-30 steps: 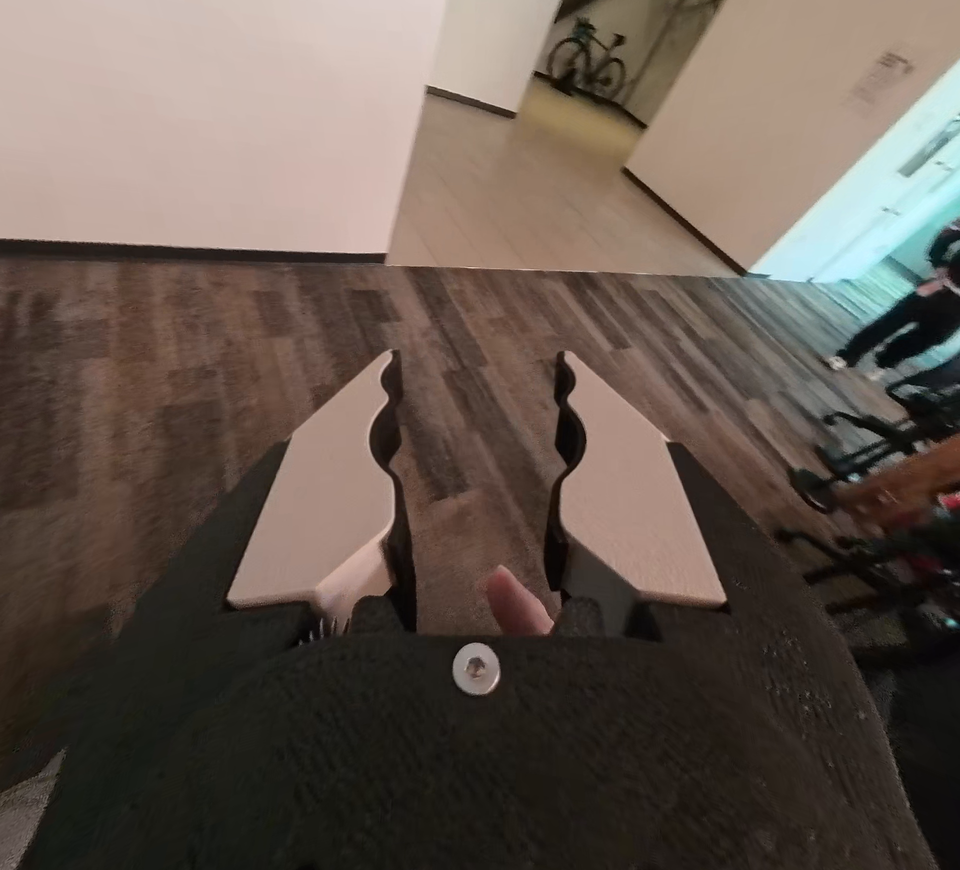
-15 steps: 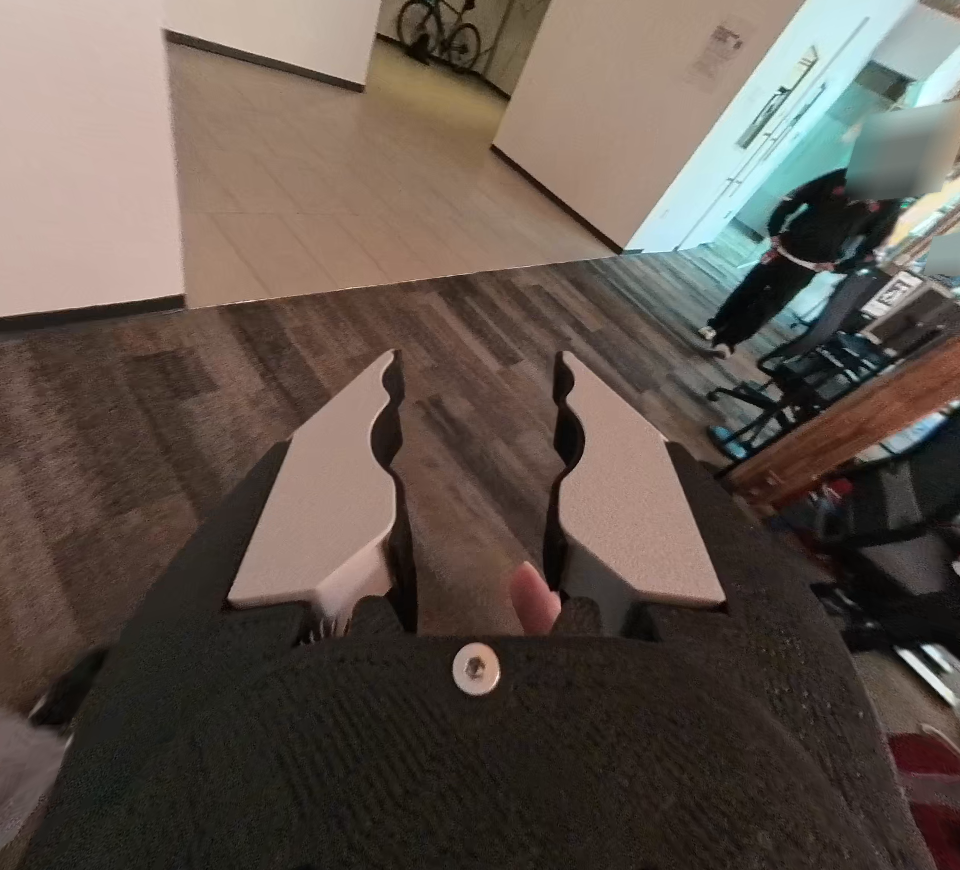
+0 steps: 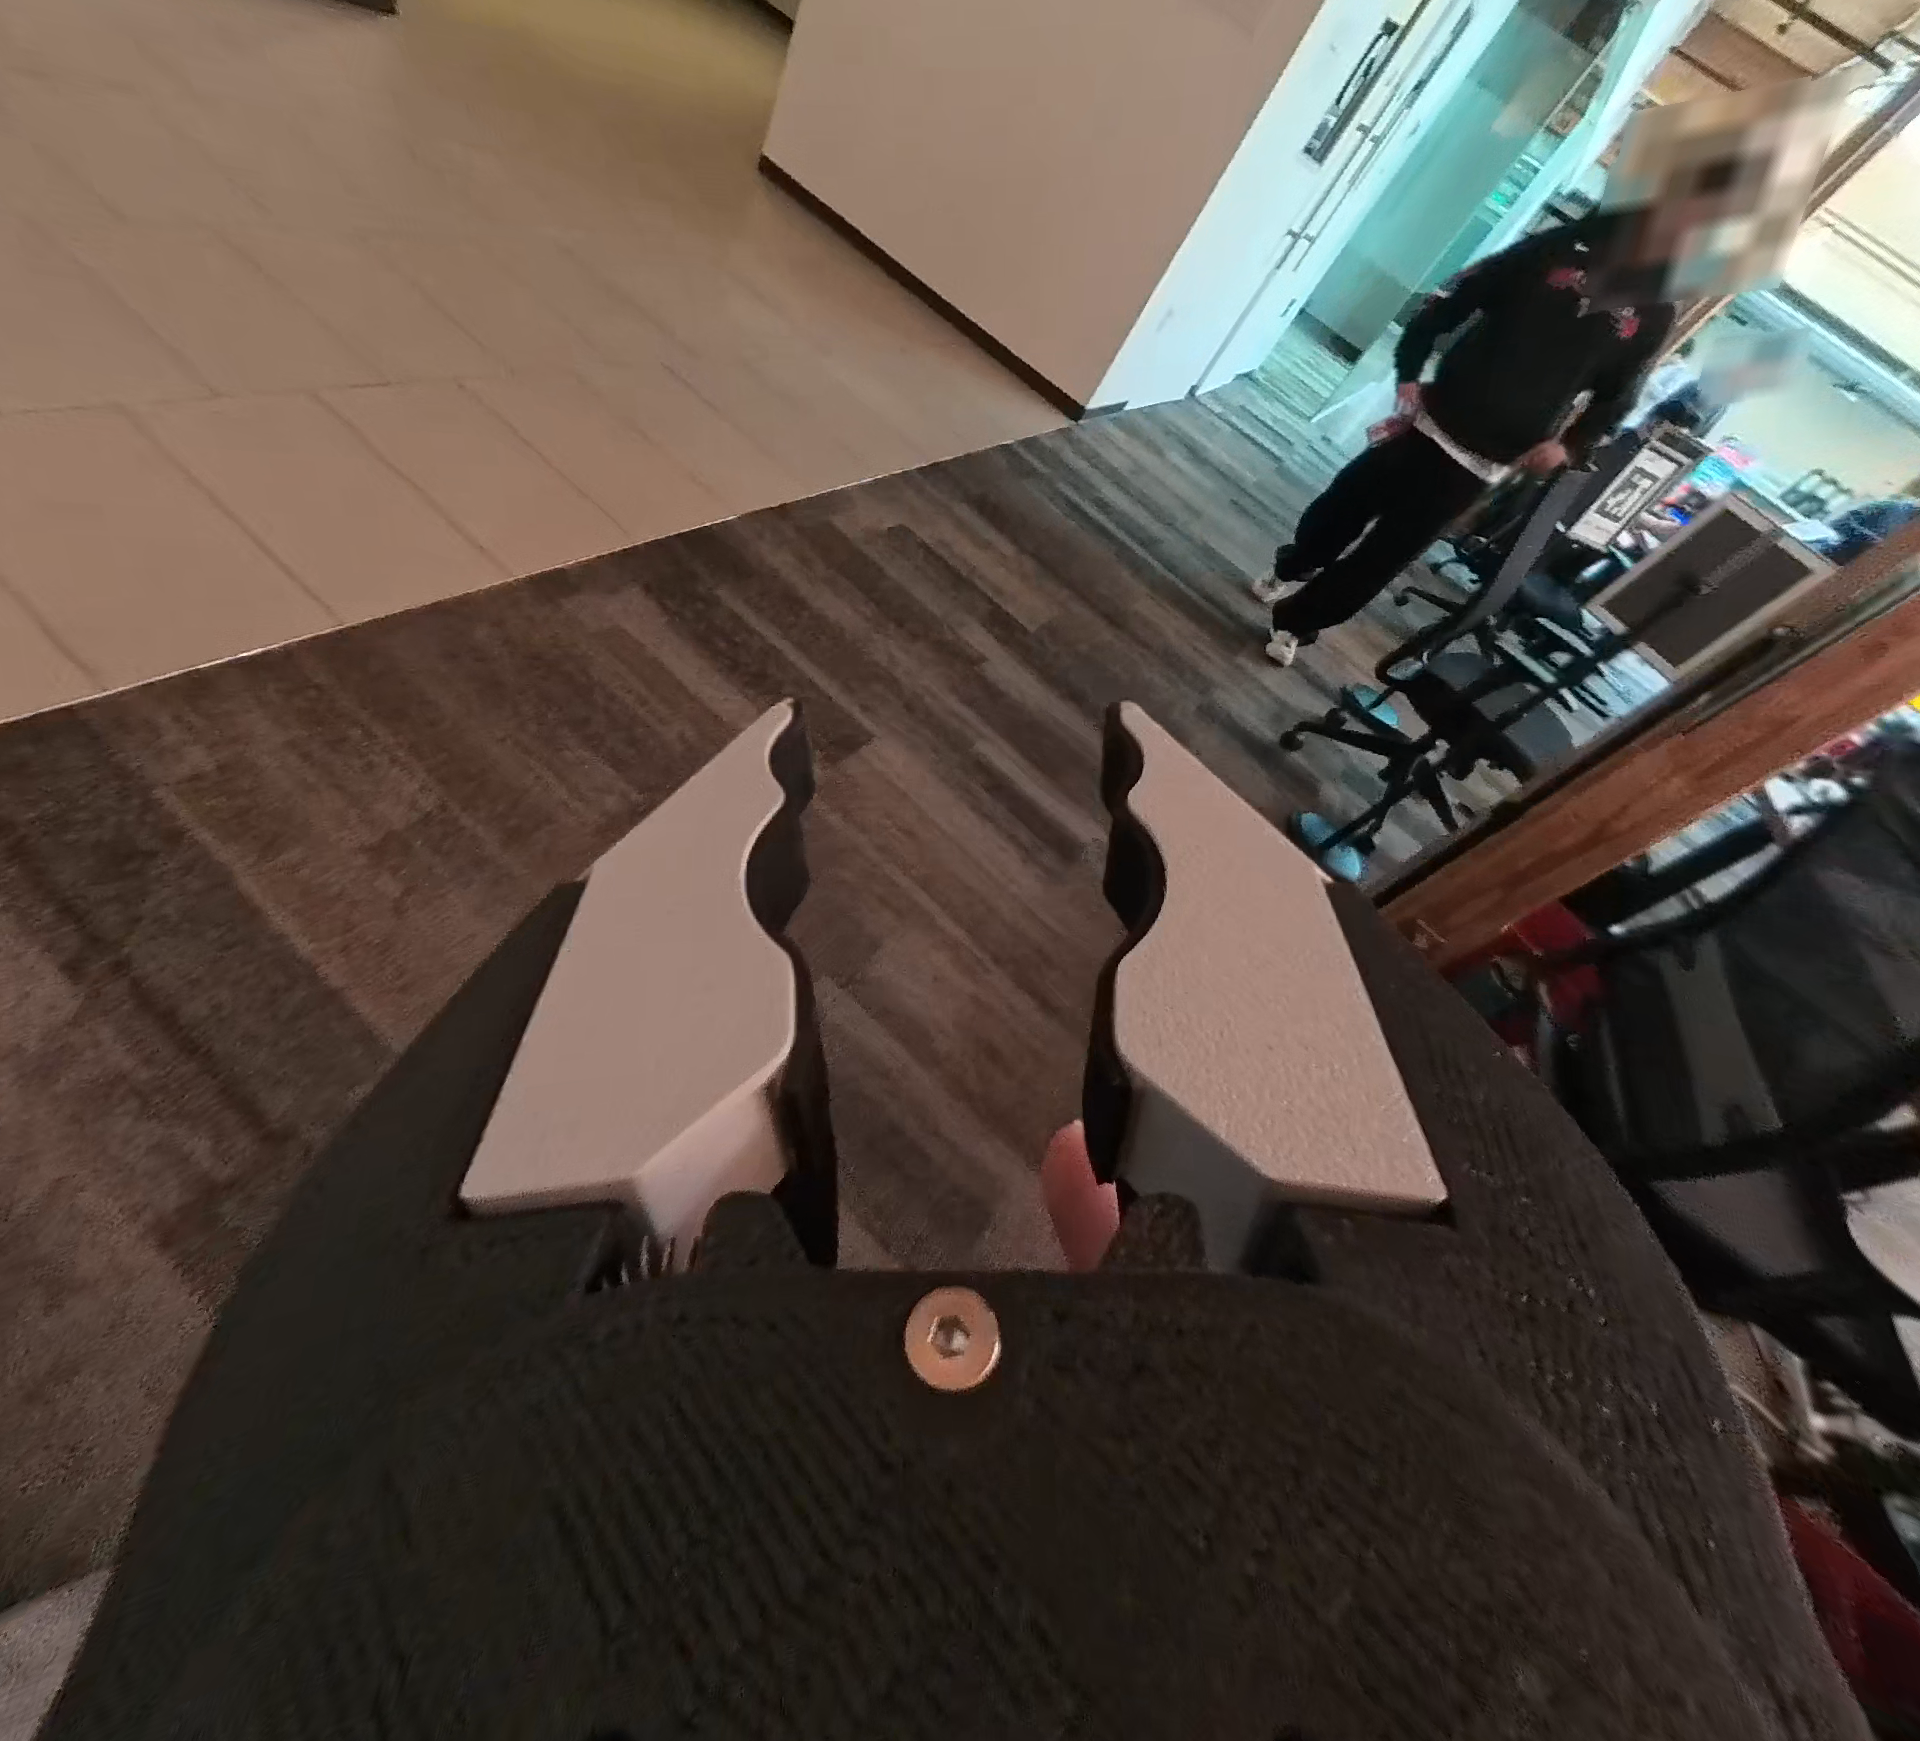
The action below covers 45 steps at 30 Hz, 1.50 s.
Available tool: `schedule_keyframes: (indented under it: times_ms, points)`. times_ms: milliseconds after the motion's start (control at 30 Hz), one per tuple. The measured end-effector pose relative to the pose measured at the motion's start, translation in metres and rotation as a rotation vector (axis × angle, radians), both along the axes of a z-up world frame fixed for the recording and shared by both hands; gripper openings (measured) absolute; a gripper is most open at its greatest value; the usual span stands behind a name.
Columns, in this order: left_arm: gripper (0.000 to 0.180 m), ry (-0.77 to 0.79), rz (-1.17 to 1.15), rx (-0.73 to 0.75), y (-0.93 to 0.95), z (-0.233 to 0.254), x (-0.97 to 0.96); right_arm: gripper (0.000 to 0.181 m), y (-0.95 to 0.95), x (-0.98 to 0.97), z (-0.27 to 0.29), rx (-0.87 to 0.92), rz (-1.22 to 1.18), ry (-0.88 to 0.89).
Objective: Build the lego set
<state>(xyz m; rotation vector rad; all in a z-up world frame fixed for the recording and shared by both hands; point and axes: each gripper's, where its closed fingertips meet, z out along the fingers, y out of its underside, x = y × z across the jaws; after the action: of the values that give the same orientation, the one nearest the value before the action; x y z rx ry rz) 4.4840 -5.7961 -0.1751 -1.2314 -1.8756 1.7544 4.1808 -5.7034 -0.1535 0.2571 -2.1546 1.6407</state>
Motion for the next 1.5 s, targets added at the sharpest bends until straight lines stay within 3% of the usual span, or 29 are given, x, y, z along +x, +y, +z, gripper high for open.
schedule_keyframes:
  times_ms: [267, 467, 600, 967, 1100, 1333, 1500]
  points:
    - [0.06, 0.027, 0.024, -0.021, -0.278, -0.008, -0.102, 0.054, -0.264, -0.114, -0.008, -0.02, -0.037, -0.024]
    - [0.059, -0.087, 0.054, -0.037, -0.484, -0.01, -0.164, 0.055, -0.473, -0.2, 0.013, -0.023, -0.078, 0.025]
    - [0.058, 0.0, 0.116, -0.056, -0.625, -0.003, -0.191, 0.055, -0.601, -0.259, 0.02, -0.071, -0.135, 0.041]
    - [0.055, 0.019, 0.083, -0.125, -1.035, 0.045, -0.335, 0.051, -0.913, -0.442, 0.056, -0.114, -0.38, 0.071]
    - [0.056, 0.267, 0.0, -0.096, -1.16, 0.065, -0.437, 0.051, -1.023, -0.512, 0.05, -0.14, -0.436, 0.071]
    - [0.057, 0.173, -0.055, -0.182, -1.394, 0.063, -0.59, 0.049, -1.246, -0.655, 0.066, -0.229, -0.491, 0.086]
    - [0.062, 0.201, 0.08, -0.212, -1.565, 0.086, -0.627, 0.05, -1.419, -0.738, 0.086, -0.226, -0.464, 0.087]
